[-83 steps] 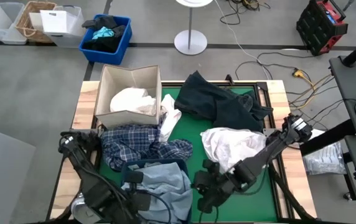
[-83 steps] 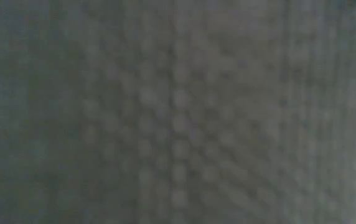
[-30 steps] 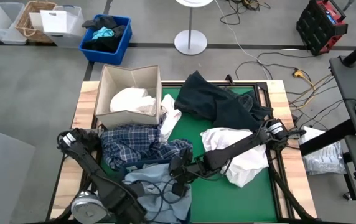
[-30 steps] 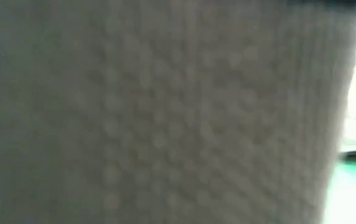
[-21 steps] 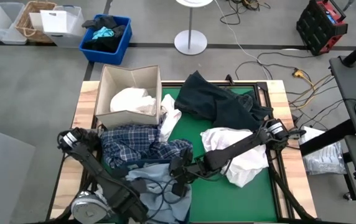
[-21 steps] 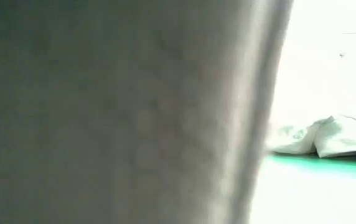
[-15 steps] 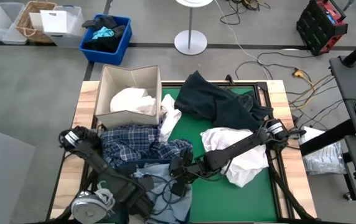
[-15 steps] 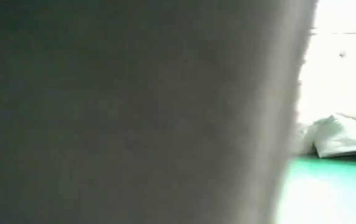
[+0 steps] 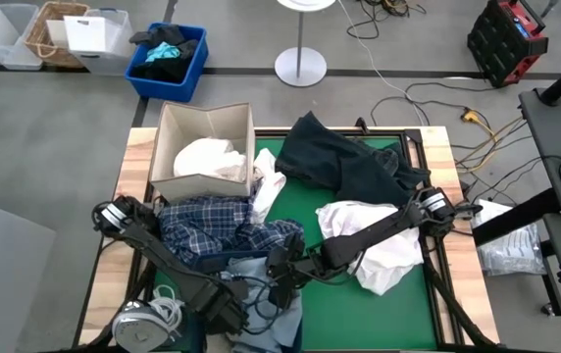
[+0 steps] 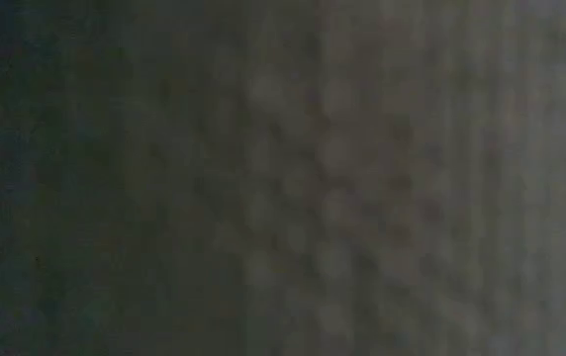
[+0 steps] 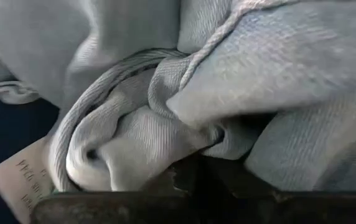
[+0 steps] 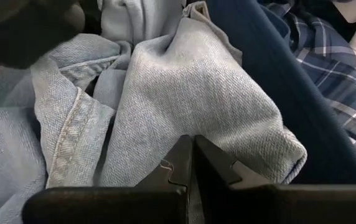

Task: Sort clothes
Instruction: Put the light blue pants into the blue laundry organizer

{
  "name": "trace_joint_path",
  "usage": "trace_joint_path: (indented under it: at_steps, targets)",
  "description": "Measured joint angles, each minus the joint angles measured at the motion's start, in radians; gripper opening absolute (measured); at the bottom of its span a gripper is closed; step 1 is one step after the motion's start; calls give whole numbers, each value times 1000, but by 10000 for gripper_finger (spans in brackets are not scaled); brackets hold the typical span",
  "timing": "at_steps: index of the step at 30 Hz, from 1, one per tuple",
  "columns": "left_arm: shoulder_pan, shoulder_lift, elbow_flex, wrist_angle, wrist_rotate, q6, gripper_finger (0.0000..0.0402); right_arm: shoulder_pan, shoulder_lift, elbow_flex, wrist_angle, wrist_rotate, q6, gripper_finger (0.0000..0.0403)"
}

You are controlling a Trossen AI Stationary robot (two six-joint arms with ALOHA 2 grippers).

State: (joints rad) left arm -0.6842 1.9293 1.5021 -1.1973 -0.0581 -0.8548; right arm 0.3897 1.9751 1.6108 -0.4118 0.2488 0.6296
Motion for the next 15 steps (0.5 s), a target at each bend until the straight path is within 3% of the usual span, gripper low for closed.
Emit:
trace_joint_path:
  at_steps: [8,15]
  targets:
    - [1,1,-64,73,26,0,0,-1,0,-8,-13,15,1,12]
    - [1,5,-18,20,30,-3,0,0,4,-9,-23,19,-2,12]
